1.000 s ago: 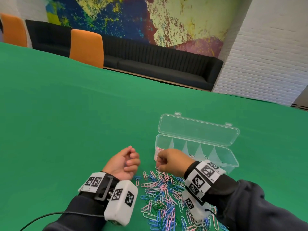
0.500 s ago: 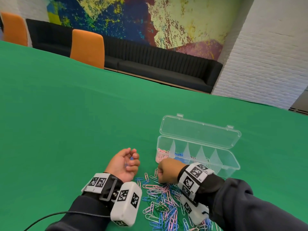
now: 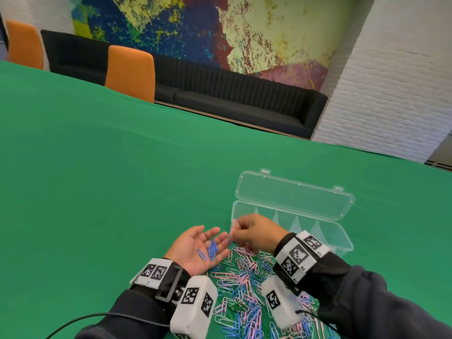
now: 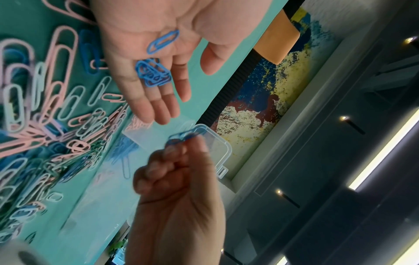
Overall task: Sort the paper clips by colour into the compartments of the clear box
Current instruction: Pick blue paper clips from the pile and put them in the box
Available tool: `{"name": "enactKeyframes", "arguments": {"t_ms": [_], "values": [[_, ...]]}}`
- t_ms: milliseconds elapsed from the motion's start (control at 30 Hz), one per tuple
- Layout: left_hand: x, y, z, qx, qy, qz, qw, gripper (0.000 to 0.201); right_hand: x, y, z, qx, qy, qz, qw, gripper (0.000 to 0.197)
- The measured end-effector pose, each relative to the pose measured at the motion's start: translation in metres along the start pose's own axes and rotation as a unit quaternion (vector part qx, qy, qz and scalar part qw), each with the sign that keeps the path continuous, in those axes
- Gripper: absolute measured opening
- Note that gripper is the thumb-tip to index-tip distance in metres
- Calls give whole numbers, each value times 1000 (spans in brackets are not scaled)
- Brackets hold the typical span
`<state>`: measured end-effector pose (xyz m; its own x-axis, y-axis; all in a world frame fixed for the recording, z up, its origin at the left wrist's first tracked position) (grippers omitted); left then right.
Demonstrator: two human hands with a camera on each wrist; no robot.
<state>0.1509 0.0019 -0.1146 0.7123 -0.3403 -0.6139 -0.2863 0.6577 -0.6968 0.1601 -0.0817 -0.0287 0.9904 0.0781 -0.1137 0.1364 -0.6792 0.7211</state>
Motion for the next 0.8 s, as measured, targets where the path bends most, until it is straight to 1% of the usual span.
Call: {"name": "enactKeyframes", "arguments": {"t_ms": [67, 100, 133, 167, 233, 267, 300, 333, 400, 467, 567, 633, 700, 733, 800], "values": [[-1, 0, -1, -15, 23, 1, 1000, 34, 3, 5, -11, 72, 5, 42, 996, 20], [-2, 0, 2, -23, 26, 0, 999, 31, 4, 5, -15, 76, 12, 54, 996, 20], [-4, 0, 8, -31, 23, -6, 999, 28, 5, 4, -17, 47, 23, 58, 997, 20], [-6, 0, 17, -41, 14, -14, 999, 25, 5, 0, -19, -4, 39, 54, 998, 18], [-11, 2, 34, -58, -12, -31, 998, 27, 4, -15, -22, -130, 78, 19, 988, 6], [-12, 3, 42, -62, -23, -36, 997, 30, 2, -25, -22, -176, 94, -6, 980, 6], [-13, 6, 46, -66, -32, -35, 997, 31, 0, -35, -21, -209, 111, -32, 971, 12], [-11, 9, 50, -74, -38, -26, 996, 31, -2, -46, -20, -233, 121, -58, 963, 15], [-4, 18, 53, -93, -49, 9, 994, 34, -5, -60, -21, -277, 139, -87, 947, 16], [2, 27, 53, -111, -59, 42, 991, 39, -5, -67, -21, -309, 154, -93, 934, 10], [8, 32, 51, -122, -71, 62, 988, 45, -2, -67, -16, -345, 154, -92, 921, 9], [9, 31, 49, -110, -75, 65, 989, 44, 0, -59, -12, -350, 140, -87, 922, 13], [7, 28, 44, -86, -78, 69, 991, 42, 3, -47, -17, -316, 131, -66, 938, 14], [6, 26, 42, -73, -78, 71, 992, 42, 5, -39, -25, -275, 133, -42, 951, 10], [3, 23, 36, -57, -70, 76, 993, 41, 11, -19, -40, -147, 127, 17, 981, 10]]}}
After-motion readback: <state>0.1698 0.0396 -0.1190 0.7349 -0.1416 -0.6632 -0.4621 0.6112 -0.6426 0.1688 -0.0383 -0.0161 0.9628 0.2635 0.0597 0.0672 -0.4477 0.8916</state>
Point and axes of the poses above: each hand's wrist, its own x-axis towards the middle knuckle, its own y-axis out of the back of the hand, z = x × y, the point moved 10 cm from there along x, towards the middle knuckle, and after that the axes turned 13 degrees about z, right-handed, at the moved point
